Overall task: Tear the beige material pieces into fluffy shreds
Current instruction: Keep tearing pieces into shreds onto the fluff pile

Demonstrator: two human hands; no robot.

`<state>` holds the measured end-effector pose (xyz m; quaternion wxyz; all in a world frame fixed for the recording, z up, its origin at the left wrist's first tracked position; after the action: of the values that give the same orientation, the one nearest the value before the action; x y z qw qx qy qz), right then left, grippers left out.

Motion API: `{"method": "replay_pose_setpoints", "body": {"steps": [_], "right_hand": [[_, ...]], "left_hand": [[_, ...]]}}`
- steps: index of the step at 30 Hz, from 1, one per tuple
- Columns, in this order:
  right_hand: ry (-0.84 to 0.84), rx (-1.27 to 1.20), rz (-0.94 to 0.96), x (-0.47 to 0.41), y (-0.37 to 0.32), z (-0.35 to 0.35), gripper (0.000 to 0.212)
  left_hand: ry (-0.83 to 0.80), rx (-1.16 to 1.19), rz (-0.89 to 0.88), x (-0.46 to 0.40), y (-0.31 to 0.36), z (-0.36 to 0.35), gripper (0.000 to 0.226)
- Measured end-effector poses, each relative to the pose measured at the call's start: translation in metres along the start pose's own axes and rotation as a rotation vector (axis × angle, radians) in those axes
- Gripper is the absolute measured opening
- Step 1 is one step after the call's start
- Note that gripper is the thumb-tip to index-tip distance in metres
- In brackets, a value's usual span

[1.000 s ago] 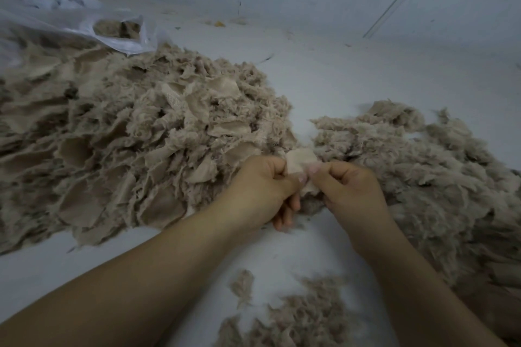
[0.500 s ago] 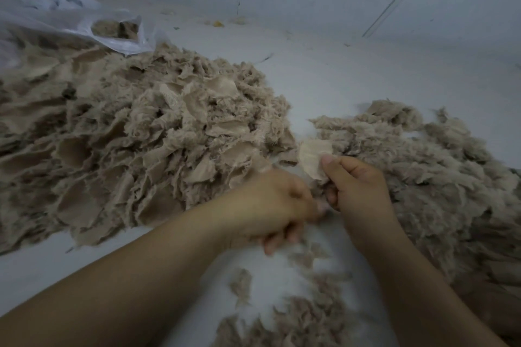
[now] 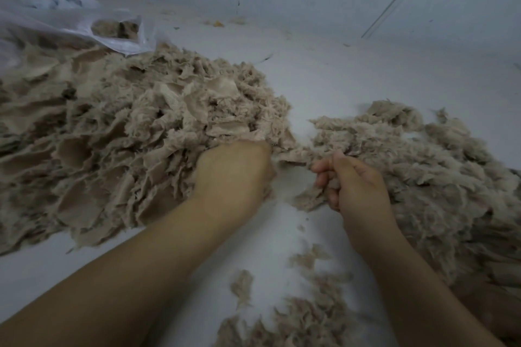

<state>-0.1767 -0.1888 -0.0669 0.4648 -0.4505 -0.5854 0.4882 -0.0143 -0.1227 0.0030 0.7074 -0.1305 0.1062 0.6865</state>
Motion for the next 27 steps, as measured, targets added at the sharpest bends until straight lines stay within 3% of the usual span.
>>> {"method": "replay_pose_setpoints", "body": {"steps": [2, 4, 6, 9, 14, 17, 21, 27], "right_hand": [[-0.006, 0.004, 0.011, 0.002, -0.002, -0.002, 0.047], [0.003, -0.015, 0.019, 0.002, -0.004, -0.003, 0.048], [-0.001, -0.024, 0.022, 0.003, -0.005, -0.004, 0.048], [-0.025, -0.033, 0.032, 0.005, -0.007, -0.007, 0.043], [-0.052, 0.216, 0.068, 0.005, -0.005, -0.007, 0.038], [0.004, 0.270, 0.079, 0.003, -0.003, -0.002, 0.047], [0.094, 0.184, 0.047, -0.003, 0.001, 0.009, 0.042], [-0.134, 0.116, 0.055, 0.007, -0.004, -0.013, 0.016]], "left_hand": [[0.090, 0.082, -0.187, 0.004, 0.038, 0.007, 0.018], [0.106, 0.184, -0.240, 0.003, 0.060, 0.004, 0.018], [-0.009, 0.167, -0.185, -0.003, 0.065, -0.014, 0.026], [-0.051, 0.153, -0.162, -0.011, 0.060, -0.028, 0.017], [0.179, 0.597, -0.009, -0.005, 0.029, -0.014, 0.016], [0.146, 0.852, 0.094, -0.005, 0.022, -0.027, 0.024], [0.168, 1.173, 0.292, -0.004, 0.005, -0.039, 0.035], [-0.004, 1.301, 0.319, -0.001, 0.018, -0.053, 0.044]]}}
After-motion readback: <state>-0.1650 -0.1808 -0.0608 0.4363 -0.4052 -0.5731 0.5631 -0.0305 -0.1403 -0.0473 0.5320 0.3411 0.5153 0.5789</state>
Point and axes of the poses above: each hand's wrist, its own x-axis away from the middle knuckle, its own z-axis out of the back of the hand, y = z × x, the point moved 9 cm from there along -x, towards the middle knuckle, and after that the axes turned 8 degrees about -z, right-handed, at the moved point
